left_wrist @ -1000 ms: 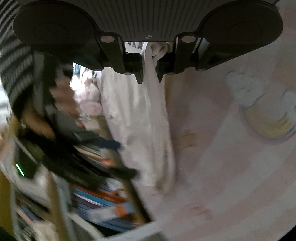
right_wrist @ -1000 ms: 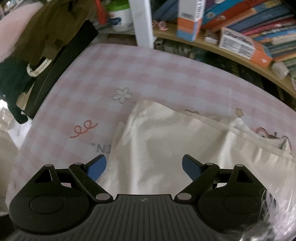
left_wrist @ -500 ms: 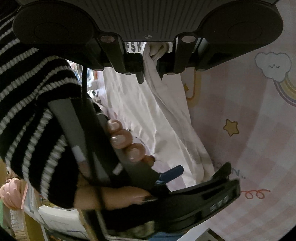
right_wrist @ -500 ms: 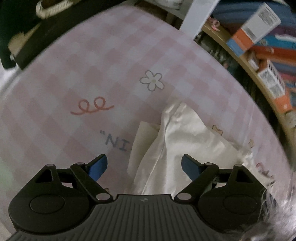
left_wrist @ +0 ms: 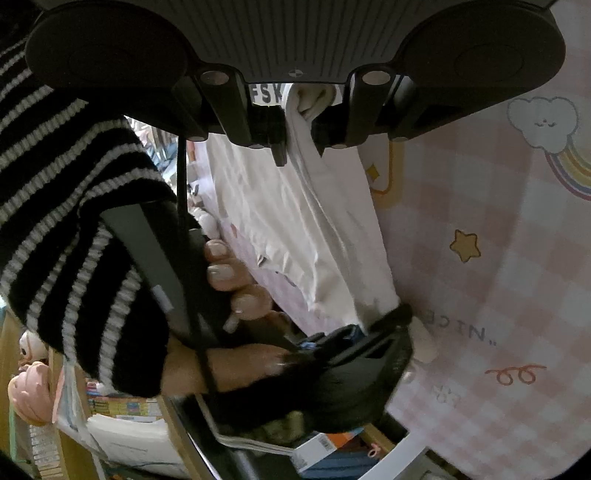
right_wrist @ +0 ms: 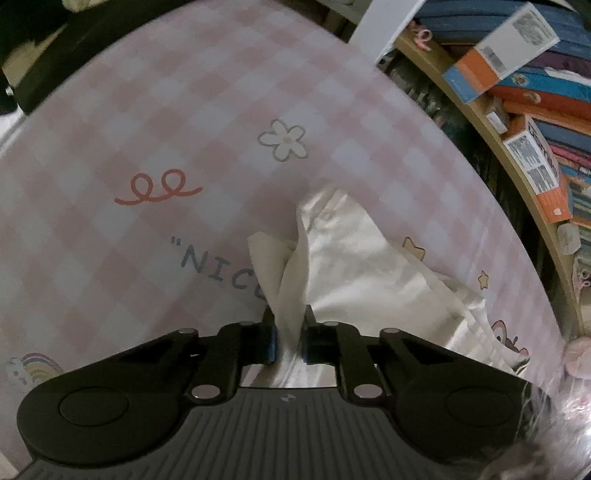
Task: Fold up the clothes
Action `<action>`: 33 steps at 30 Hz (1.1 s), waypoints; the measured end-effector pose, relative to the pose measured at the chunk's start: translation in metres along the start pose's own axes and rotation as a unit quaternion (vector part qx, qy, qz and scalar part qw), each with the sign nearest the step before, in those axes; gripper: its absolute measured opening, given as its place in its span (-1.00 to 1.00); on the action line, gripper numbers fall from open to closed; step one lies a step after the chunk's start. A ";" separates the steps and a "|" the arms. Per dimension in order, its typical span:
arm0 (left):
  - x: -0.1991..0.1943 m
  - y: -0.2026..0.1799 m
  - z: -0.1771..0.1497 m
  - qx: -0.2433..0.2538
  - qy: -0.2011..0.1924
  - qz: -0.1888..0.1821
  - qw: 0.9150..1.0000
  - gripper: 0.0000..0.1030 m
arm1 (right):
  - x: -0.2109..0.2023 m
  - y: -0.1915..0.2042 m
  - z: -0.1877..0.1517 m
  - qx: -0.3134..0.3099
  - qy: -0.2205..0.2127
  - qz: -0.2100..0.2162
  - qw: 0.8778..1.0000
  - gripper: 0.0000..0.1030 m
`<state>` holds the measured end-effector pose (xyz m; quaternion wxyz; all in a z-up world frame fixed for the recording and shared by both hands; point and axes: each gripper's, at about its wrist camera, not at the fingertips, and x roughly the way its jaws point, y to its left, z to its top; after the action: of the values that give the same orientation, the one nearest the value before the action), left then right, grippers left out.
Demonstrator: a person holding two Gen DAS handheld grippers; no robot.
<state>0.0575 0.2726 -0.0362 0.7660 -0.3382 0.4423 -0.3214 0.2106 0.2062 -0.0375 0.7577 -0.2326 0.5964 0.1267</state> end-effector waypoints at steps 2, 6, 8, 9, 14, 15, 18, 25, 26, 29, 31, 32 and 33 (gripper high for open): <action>-0.003 -0.004 0.001 0.016 -0.003 0.000 1.000 -0.82 | -0.007 -0.010 -0.002 0.011 -0.008 0.011 1.000 -0.81; 0.003 -0.022 -0.001 0.050 -0.002 -0.002 0.999 -0.82 | -0.021 -0.029 -0.009 0.026 -0.025 0.020 0.999 -0.82; 0.006 -0.029 0.000 0.061 -0.001 -0.004 0.998 -0.82 | -0.027 -0.037 -0.013 0.035 -0.033 0.024 0.999 -0.82; 0.008 -0.032 0.001 0.066 0.000 -0.005 0.998 -0.82 | -0.030 -0.042 -0.016 0.040 -0.037 0.027 0.998 -0.82; 0.014 -0.051 0.003 0.090 0.005 -0.009 0.996 -0.82 | -0.044 -0.067 -0.032 0.067 -0.056 0.037 0.996 -0.83; 0.015 -0.055 0.003 0.095 0.006 -0.009 0.995 -0.82 | -0.046 -0.073 -0.036 0.072 -0.059 0.038 0.995 -0.83; 0.026 -0.071 0.003 0.107 0.008 -0.009 0.994 -0.82 | -0.050 -0.090 -0.046 0.086 -0.070 0.043 0.993 -0.83; 0.057 -0.109 -0.002 0.135 0.010 -0.001 0.991 -0.82 | -0.057 -0.140 -0.083 0.110 -0.095 0.058 0.988 -0.83; 0.062 -0.116 -0.004 0.139 0.010 0.001 0.990 -0.82 | -0.058 -0.149 -0.089 0.113 -0.099 0.062 0.987 -0.83; 0.083 -0.139 -0.012 0.151 0.013 0.012 0.988 -0.82 | -0.061 -0.177 -0.110 0.120 -0.114 0.074 0.984 -0.83; 0.097 -0.154 -0.018 0.158 0.014 0.020 0.987 -0.82 | -0.063 -0.198 -0.126 0.124 -0.128 0.084 0.980 -0.83; 0.104 -0.162 -0.022 0.162 0.015 0.024 0.986 -0.82 | -0.065 -0.208 -0.134 0.126 -0.136 0.090 0.979 -0.83; 0.111 -0.169 -0.025 0.166 0.016 0.028 0.986 -0.82 | -0.066 -0.220 -0.143 0.128 -0.144 0.095 0.977 -0.83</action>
<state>0.0472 0.0835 0.0393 0.8131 -0.1885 0.4045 -0.3739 0.1763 -0.0489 0.0442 0.8437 -0.0552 0.5114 0.1534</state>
